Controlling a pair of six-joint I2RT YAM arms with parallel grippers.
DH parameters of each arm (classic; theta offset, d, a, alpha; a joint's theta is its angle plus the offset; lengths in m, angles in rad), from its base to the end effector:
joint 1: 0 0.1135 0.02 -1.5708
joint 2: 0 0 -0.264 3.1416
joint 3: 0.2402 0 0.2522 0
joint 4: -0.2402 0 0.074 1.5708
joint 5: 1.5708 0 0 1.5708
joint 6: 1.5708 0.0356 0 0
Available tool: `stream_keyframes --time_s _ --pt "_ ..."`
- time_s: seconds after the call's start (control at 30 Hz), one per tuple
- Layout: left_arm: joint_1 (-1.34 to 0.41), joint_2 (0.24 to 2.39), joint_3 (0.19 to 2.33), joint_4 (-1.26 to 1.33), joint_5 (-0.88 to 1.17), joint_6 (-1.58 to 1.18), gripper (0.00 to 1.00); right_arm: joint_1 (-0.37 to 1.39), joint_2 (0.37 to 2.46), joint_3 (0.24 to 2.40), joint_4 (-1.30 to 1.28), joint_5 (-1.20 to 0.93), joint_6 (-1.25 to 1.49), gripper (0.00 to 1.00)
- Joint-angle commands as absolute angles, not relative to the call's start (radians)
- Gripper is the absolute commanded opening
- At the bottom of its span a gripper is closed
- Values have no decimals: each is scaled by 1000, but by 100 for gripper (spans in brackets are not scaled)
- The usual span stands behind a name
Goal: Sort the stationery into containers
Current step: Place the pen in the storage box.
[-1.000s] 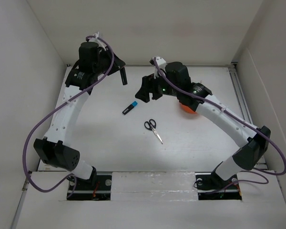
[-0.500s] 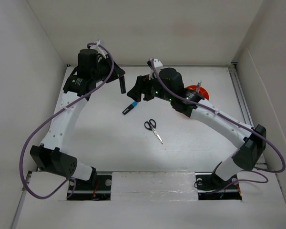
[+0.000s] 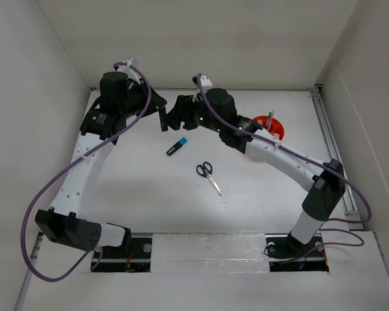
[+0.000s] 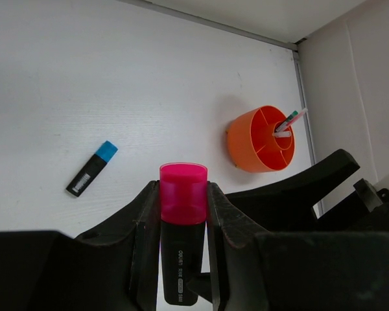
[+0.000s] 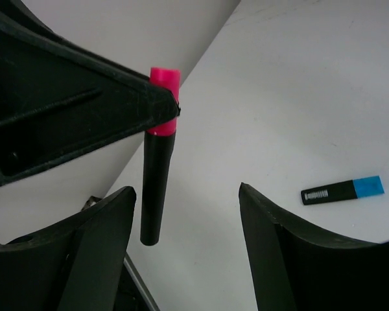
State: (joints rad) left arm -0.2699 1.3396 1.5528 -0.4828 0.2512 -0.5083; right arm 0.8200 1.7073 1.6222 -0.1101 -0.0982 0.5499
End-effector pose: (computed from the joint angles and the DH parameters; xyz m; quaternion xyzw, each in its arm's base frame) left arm 0.2779 -0.0861 0.4521 -0.0185 0.7929 -0.3202 0.5182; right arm 0.2788 0.3039 0.3928 -0.1348 0.7605 0.4305 0.4671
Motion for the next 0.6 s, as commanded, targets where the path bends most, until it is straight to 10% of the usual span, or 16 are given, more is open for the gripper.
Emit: stream_keyframes --time_s 0.0,0.57 --pt "-275 1293 1526 -459 262 -502 0 825 1707 1664 -3 -130 574 71" --pt "-275 1284 1517 -457 281 -502 0 825 1807 1733 46 -196 620 56"
